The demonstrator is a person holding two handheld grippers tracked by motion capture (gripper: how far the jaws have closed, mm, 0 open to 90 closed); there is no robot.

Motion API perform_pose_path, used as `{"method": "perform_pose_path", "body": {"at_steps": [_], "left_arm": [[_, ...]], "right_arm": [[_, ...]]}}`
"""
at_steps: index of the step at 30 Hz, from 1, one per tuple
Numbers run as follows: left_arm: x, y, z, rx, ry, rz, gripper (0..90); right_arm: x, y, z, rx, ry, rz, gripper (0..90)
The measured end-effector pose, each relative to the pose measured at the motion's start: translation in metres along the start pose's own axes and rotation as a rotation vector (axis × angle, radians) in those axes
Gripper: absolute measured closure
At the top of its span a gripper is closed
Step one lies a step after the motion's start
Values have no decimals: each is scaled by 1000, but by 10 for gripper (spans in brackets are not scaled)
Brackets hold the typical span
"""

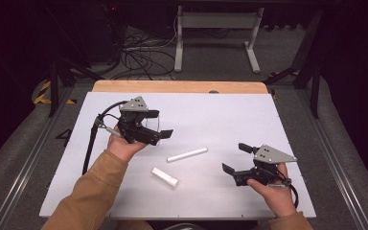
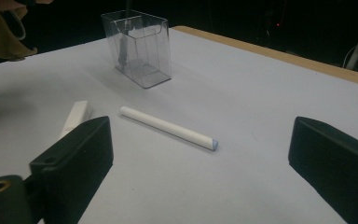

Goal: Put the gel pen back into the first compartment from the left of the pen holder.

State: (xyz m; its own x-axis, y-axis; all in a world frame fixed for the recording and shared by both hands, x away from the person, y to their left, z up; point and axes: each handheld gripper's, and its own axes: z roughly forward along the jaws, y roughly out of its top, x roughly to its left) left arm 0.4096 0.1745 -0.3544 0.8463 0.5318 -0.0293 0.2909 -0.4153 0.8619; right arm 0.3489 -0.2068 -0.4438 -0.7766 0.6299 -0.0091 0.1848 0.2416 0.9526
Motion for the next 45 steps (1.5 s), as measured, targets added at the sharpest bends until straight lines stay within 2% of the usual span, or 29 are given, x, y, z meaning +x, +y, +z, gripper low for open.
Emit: {"method": "perform_pose_path", "body": {"at_steps": [2, 5, 9, 13, 19, 23, 26, 29, 31, 39, 42, 45], "left_arm": [[-5, 1, 6, 31, 16, 41, 153], [-8, 4, 15, 76, 11, 63, 200], [-10, 6, 32, 132, -8, 62, 202], [-9, 7, 49, 212, -14, 69, 199], [-9, 4, 74, 299, -28, 57, 204], [-5, 3, 85, 327, -60, 13, 210], [-6, 2, 91, 347, -58, 24, 219], [-8, 0, 98, 375, -44, 65, 230], [-9, -1, 103, 394, -38, 78, 232], [-10, -6, 116, 445, -59, 74, 262], [-8, -7, 123, 477, -115, 26, 280], [-9, -6, 128, 502, -113, 42, 292]], "right_arm": [[0, 0, -1, -1, 7, -7, 118], [1, 1, -2, 2, 23, -4, 169], [1, 2, -2, 9, 29, -15, 196], [1, 2, -3, 15, 30, -7, 205], [0, 2, -5, 13, 31, -2, 209], [-1, 3, -6, 9, 36, 1, 209], [-1, 3, -7, 1, 46, 8, 209], [-2, 3, -7, 4, 45, 12, 209], [-2, 3, -7, 5, 46, 12, 209], [-3, 2, -7, 4, 48, 16, 212], [-3, 2, -7, 7, 52, 20, 212], [-2, 2, -6, 12, 59, 20, 212]]}}
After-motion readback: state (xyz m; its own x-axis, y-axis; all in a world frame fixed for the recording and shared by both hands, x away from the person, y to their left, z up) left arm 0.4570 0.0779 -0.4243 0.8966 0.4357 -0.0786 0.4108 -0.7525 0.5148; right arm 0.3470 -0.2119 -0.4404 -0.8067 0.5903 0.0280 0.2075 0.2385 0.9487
